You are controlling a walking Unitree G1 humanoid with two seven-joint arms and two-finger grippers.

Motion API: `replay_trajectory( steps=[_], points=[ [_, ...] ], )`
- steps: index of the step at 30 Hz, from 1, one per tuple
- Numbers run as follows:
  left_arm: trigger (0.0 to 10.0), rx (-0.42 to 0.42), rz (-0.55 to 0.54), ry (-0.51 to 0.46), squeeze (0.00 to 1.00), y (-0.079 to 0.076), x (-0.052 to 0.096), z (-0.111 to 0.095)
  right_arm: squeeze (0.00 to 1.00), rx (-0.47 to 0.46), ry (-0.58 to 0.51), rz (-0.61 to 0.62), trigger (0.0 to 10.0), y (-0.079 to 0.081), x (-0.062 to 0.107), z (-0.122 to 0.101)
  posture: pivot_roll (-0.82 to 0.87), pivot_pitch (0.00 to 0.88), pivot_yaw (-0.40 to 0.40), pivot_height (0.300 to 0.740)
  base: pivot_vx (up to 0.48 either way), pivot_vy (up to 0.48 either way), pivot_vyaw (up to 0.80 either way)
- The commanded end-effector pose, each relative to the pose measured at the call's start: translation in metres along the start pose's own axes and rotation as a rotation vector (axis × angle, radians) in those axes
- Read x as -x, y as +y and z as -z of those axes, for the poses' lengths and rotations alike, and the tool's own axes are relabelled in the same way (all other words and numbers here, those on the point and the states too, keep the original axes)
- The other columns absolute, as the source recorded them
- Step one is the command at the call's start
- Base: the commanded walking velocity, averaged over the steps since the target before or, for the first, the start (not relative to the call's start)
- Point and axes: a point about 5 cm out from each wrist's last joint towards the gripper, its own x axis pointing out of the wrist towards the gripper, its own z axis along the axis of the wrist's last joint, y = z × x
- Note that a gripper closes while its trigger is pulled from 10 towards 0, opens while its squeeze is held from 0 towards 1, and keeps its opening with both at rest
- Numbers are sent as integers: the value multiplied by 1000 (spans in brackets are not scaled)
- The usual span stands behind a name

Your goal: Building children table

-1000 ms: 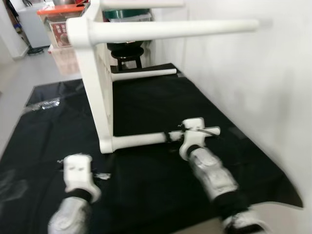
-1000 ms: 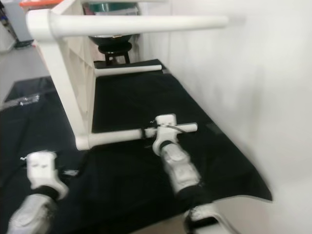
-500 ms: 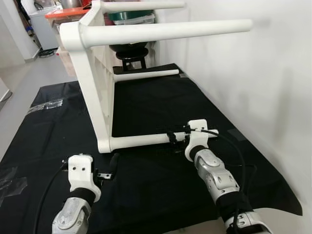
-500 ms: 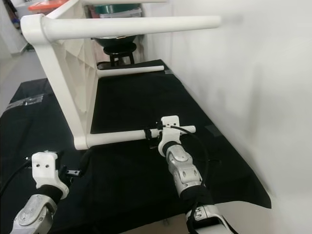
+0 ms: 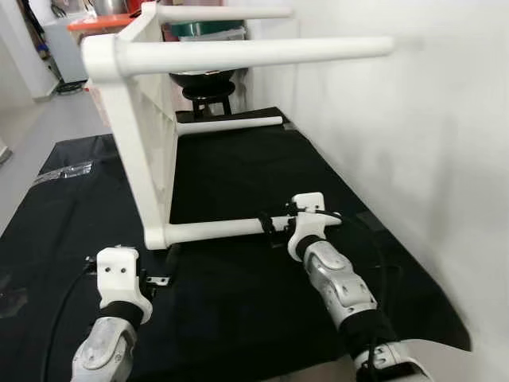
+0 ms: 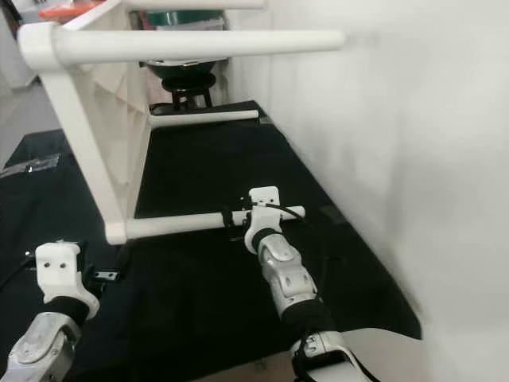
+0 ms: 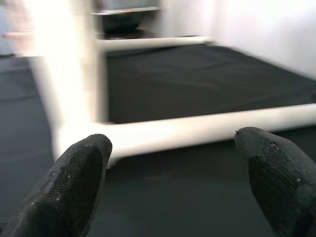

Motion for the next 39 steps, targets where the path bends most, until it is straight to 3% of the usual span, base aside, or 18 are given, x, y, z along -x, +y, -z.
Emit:
replay_trajectory(
  steps=[1, 12, 21, 24, 26, 31, 34, 39],
  points=[
    [10000, -2, -23, 9, 0, 8, 0, 2, 0, -1, -16, -11, 10000, 4, -2, -3, -50, 0, 38, 740, 0, 0, 0],
    [10000, 3, -38, -1, 0, 11, -3, 0, 0, 0, -18, -11, 10000, 4, -2, -4, -48, 0, 37, 740, 0, 0, 0],
    [10000, 14, -51, -7, 0, 15, -4, -2, 0, 59, -92, 3, 10000, -1, -5, -17, -44, 0, 37, 740, 0, 0, 0],
    [10000, 21, -40, -8, 0, 15, -4, -2, 0, 83, -113, -72, 10000, 3, -2, -21, -45, 0, 36, 740, 178, 0, 533],
    [10000, 22, -29, -10, 0, 14, -4, -2, 0, 49, -150, -131, 10000, 9, 0, -25, -46, 0, 37, 740, 307, 0, 800],
    [10000, 21, -15, -10, 0, 14, -5, -3, 0, 59, -161, -140, 10000, 12, 0, -27, -48, 0, 38, 740, 328, 0, 320],
    [10000, 18, 37, -10, 0, 8, -5, -4, 0, 69, -171, -165, 10000, 14, 0, -28, -45, 0, 33, 740, 337, 0, 267],
    [10000, 24, 185, -19, 0, -7, -5, -11, 0, 1, -176, -192, 10000, 24, 1, -27, -41, 0, 31, 740, 339, 0, 89]
  ],
)
